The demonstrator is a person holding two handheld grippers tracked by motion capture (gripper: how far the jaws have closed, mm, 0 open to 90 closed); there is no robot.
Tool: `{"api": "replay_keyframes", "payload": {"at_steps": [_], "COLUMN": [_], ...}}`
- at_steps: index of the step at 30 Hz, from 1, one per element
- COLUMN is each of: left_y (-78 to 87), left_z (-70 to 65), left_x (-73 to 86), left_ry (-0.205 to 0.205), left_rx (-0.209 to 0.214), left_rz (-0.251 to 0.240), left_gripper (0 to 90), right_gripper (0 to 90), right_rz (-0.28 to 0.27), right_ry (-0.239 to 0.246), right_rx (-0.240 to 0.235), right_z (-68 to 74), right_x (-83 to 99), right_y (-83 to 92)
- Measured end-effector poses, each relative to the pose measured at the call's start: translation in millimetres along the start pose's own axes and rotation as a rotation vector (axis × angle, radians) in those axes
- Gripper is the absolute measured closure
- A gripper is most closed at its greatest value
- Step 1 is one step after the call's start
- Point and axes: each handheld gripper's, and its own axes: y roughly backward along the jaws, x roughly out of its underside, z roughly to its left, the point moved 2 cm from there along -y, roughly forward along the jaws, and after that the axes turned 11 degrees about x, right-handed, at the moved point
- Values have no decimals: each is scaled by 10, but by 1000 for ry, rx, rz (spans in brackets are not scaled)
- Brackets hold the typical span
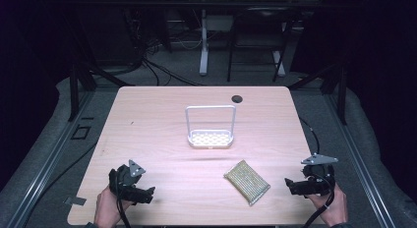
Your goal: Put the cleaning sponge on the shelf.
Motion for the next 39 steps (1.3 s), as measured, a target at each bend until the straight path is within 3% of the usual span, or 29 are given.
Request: {"api": "replay_keyframes", "payload": {"at_steps": [18, 36, 39], "left_y": [-24, -34, -32], "left_z": [3, -1, -4], "left_x": [1, -6, -6], "left_ry": [-4, -10, -9], "left_rx": [19, 26, 27], "left_rz": [11, 19, 17], "left_gripper": [0, 0, 0], "right_gripper": [0, 0, 0], "right_rz": [-8, -15, -10], "right_ry": [27, 92, 120], "right_rx": [-31, -134, -161], "right_z": [155, 566, 673], "right_x": [-70, -227, -258], "right_y": [26, 7, -28]}}
